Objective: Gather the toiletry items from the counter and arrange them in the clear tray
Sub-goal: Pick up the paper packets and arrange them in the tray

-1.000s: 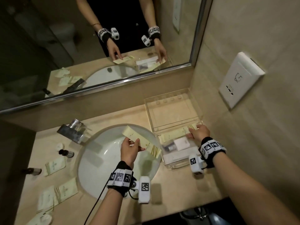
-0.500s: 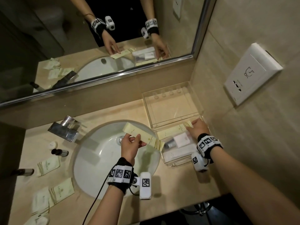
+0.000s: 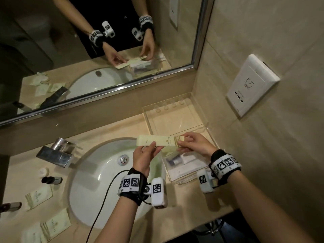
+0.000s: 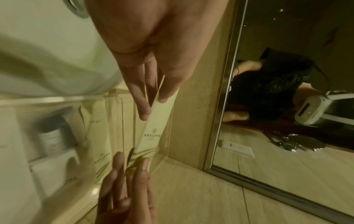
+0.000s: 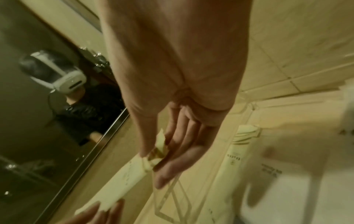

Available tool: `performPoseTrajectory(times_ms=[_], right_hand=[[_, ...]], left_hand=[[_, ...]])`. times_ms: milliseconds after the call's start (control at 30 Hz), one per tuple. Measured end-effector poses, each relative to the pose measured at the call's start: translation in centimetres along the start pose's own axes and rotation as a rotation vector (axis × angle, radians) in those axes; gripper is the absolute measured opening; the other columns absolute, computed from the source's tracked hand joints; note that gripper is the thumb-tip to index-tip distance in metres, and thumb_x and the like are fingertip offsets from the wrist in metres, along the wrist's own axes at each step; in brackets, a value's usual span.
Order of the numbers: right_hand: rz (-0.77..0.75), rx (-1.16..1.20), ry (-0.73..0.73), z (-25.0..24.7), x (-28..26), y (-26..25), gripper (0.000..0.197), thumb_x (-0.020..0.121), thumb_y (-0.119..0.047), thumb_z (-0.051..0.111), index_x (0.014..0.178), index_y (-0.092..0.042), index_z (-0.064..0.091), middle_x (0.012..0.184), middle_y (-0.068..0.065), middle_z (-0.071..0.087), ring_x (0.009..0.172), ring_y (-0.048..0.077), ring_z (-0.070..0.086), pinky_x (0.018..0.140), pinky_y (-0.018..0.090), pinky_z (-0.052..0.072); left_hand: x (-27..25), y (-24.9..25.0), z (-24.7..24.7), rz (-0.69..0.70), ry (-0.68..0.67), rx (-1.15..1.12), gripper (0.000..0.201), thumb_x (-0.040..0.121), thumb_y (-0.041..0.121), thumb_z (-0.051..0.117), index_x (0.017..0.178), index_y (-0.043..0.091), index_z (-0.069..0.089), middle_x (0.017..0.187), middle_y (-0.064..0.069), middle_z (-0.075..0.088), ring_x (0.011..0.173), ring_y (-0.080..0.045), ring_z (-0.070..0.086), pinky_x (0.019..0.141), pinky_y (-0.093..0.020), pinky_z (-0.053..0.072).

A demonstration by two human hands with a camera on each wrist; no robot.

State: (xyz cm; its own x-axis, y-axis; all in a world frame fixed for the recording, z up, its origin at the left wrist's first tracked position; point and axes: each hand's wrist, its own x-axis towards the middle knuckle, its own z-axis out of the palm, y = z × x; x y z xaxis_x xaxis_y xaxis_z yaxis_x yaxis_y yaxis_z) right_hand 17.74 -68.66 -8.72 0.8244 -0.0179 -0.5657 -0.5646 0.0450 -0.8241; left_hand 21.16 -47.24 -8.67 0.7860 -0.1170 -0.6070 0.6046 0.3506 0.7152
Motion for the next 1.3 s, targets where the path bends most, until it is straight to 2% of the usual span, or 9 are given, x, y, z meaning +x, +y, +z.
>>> performPoseTrajectory(times_ms=[67, 133, 233, 333, 533, 633, 767, 933, 1300], right_hand=[[-0.005, 0.079, 0.083, -0.6, -0.1, 0.1, 0.045, 0.086, -0.014, 0.071, 0.124, -0.003, 0.050, 0.095, 0.020, 0.073, 0.077, 0.025, 0.073, 0.077, 0.042, 0.060], [-0.018, 0.089, 0.197, -1.5, 0.0, 0.3, 0.048, 0.089, -0.009, 0.067, 0.130, 0.003, 0.046, 0.093, 0.020, 0.070, 0.070, 0.018, 0.071, 0.065, 0.028, 0.061], [0.022, 0.023, 0.316, -3.1, 0.4, 0.9, 0.047, 0.090, -0.006, 0.065, 0.132, 0.006, 0.046, 0.093, 0.020, 0.068, 0.068, 0.019, 0.067, 0.058, 0.020, 0.059], [0.125, -0.065, 0.374, -3.9, 1.3, 2.2, 0.045, 0.091, -0.003, 0.063, 0.132, 0.004, 0.048, 0.101, 0.020, 0.066, 0.066, 0.016, 0.065, 0.050, 0.015, 0.053], [0.220, -0.222, 0.463, -3.7, 3.8, 3.1, 0.041, 0.088, -0.012, 0.069, 0.126, -0.003, 0.056, 0.109, 0.014, 0.069, 0.075, 0.018, 0.066, 0.068, 0.023, 0.054], [0.188, -0.406, 0.533, -3.5, 4.6, 3.5, 0.029, 0.083, -0.022, 0.075, 0.108, -0.012, 0.064, 0.110, 0.009, 0.068, 0.092, 0.022, 0.065, 0.084, 0.031, 0.052], [0.118, -0.502, 0.599, -3.0, 4.7, 3.8, 0.019, 0.082, -0.020, 0.075, 0.093, -0.015, 0.060, 0.104, 0.007, 0.065, 0.095, 0.025, 0.063, 0.082, 0.030, 0.048], [0.114, -0.579, 0.634, -3.0, 4.9, 4.4, 0.028, 0.082, -0.023, 0.076, 0.104, -0.013, 0.061, 0.117, 0.009, 0.060, 0.102, 0.024, 0.060, 0.092, 0.035, 0.048], [0.111, -0.522, 0.589, -3.3, 4.4, 4.3, 0.024, 0.085, -0.016, 0.071, 0.107, -0.013, 0.064, 0.110, 0.006, 0.068, 0.100, 0.023, 0.063, 0.094, 0.036, 0.051]], left_hand=[[0.4, -0.4, 0.4, -0.016, -0.003, 0.034, 0.027, 0.089, 0.002, 0.062, 0.109, -0.013, 0.051, 0.095, -0.029, 0.070, 0.093, -0.035, 0.071, 0.073, -0.029, 0.061], [1.0, -0.8, 0.1, -0.003, 0.053, 0.121, 0.035, 0.086, 0.003, 0.067, 0.114, -0.007, 0.049, 0.105, -0.030, 0.067, 0.091, -0.036, 0.070, 0.077, -0.031, 0.061], [1.6, -1.5, -0.8, 0.078, 0.159, 0.340, 0.025, 0.085, 0.006, 0.069, 0.104, 0.003, 0.054, 0.099, -0.025, 0.064, 0.069, -0.027, 0.065, 0.060, -0.027, 0.057], [1.8, -1.9, -1.6, 0.175, 0.154, 0.603, 0.010, 0.086, 0.009, 0.064, 0.095, 0.005, 0.062, 0.095, -0.016, 0.068, 0.066, -0.025, 0.065, 0.056, -0.029, 0.051], [1.9, -3.1, -1.9, 0.313, -0.016, 1.000, 0.020, 0.089, 0.007, 0.057, 0.087, 0.022, 0.070, 0.100, 0.002, 0.071, 0.086, -0.020, 0.066, 0.078, -0.030, 0.052], [2.0, -3.8, -1.7, 0.389, -0.132, 1.162, 0.025, 0.091, 0.006, 0.052, 0.097, 0.019, 0.072, 0.113, 0.002, 0.066, 0.104, -0.015, 0.060, 0.090, -0.031, 0.049], [2.3, -4.5, -1.2, 0.425, -0.239, 1.312, 0.030, 0.094, 0.008, 0.047, 0.113, 0.017, 0.069, 0.127, 0.003, 0.061, 0.116, -0.018, 0.055, 0.099, -0.033, 0.045], [2.8, -5.4, -1.0, 0.403, -0.281, 1.462, 0.035, 0.097, 0.014, 0.045, 0.127, 0.021, 0.061, 0.138, 0.008, 0.053, 0.121, -0.020, 0.050, 0.101, -0.033, 0.043], [2.9, -5.8, -1.0, 0.406, -0.311, 1.519, 0.038, 0.096, 0.013, 0.046, 0.131, 0.021, 0.057, 0.141, 0.007, 0.048, 0.120, -0.023, 0.047, 0.100, -0.035, 0.044]])
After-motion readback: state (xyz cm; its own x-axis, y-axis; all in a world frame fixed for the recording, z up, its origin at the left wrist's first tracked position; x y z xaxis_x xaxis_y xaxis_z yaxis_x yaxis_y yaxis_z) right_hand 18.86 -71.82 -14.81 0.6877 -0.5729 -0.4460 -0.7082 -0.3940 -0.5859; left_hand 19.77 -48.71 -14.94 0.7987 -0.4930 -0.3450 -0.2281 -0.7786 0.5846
